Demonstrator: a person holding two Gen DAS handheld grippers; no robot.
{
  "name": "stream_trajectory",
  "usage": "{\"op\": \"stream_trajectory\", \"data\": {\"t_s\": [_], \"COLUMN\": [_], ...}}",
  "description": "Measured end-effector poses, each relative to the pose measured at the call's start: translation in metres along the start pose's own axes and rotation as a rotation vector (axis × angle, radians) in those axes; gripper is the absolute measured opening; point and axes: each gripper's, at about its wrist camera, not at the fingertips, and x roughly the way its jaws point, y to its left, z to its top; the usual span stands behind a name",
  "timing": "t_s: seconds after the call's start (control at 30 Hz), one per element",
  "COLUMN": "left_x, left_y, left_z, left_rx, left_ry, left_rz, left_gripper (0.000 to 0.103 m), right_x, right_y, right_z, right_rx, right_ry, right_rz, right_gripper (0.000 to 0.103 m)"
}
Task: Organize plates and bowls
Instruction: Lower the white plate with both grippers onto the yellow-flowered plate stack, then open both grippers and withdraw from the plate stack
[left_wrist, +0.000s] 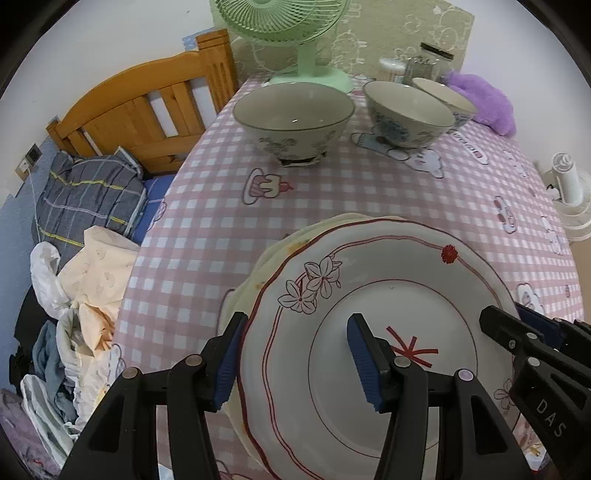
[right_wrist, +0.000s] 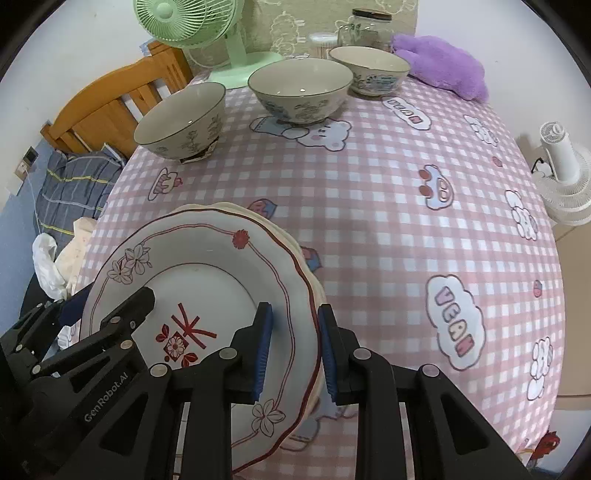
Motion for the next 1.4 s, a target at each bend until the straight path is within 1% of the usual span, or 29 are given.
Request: {"op": "stream_trajectory", "data": {"t_s": [0.07,0.2,0.33,0.47,0.57,0.67,0.8,0.87,1.0,1.03,1.17,1.23,1.27,1.3,1.37,1.4], "left_x": [0.004,0.009,0.011,0.012,0.013,0.016,0.015,0.015,0.015,0.015,0.013,0.009,0.006,0.003,-0.005,-0.008], "left_y": [0.002,0.005,0.002,0.001,0.001,0.001,0.003,0.004,0.006,0.006,0.012,0.015,0.016,0.016,0.017,0.016], "left_z": [-0.001,-0.005,-0.006,-0.008,-0.008,-0.007,-0.007,-0.006,-0.007,-0.008,-0.009,-0.01,-0.01,-0.009,-0.007,-0.005], "left_rx": [0.001,0.0,0.012,-0.004,-0.016,-0.011,-0.006,-0.001,0.01,0.017,0.014,0.01,0.012,0.012,0.004,0.0], "left_ry": [-0.006,-0.031,-0.05,-0.072,-0.079,-0.06,-0.055,-0.051,-0.033,-0.025,0.011,0.024,0.019,0.012,0.0,-0.005], "left_rz": [0.021,0.039,0.064,0.086,0.09,0.096,0.078,0.062,0.021,0.017,-0.03,-0.059,-0.063,-0.066,-0.083,-0.089], "left_gripper": [0.055,0.055,0.055,0.056,0.056,0.057,0.062,0.064,0.074,0.074,0.078,0.083,0.084,0.086,0.09,0.09], "right_x": [0.003,0.013,0.015,0.016,0.018,0.02,0.021,0.02,0.018,0.018,0.013,0.008,0.004,-0.001,-0.009,-0.013], "right_y": [0.005,0.014,0.022,0.029,0.032,0.032,0.034,0.033,0.032,0.031,0.024,0.021,0.02,0.02,0.02,0.02], "right_z": [0.001,0.002,0.002,0.0,0.0,0.002,0.003,0.003,0.003,0.004,0.004,0.003,0.003,0.002,0.003,0.003], "right_rx": [-0.009,-0.022,-0.041,-0.057,-0.072,-0.071,-0.076,-0.068,-0.055,-0.049,-0.021,-0.013,-0.007,-0.003,-0.005,-0.008], "right_ry": [-0.008,0.005,-0.003,-0.018,-0.019,-0.011,-0.006,-0.005,0.003,0.005,0.017,0.011,0.001,-0.016,-0.031,-0.034], "right_rz": [-0.003,-0.023,-0.069,-0.12,-0.141,-0.15,-0.164,-0.16,-0.148,-0.138,-0.07,-0.054,-0.05,-0.043,-0.04,-0.039], "right_gripper": [0.028,0.029,0.03,0.033,0.034,0.036,0.036,0.036,0.037,0.037,0.044,0.054,0.065,0.068,0.069,0.069]}}
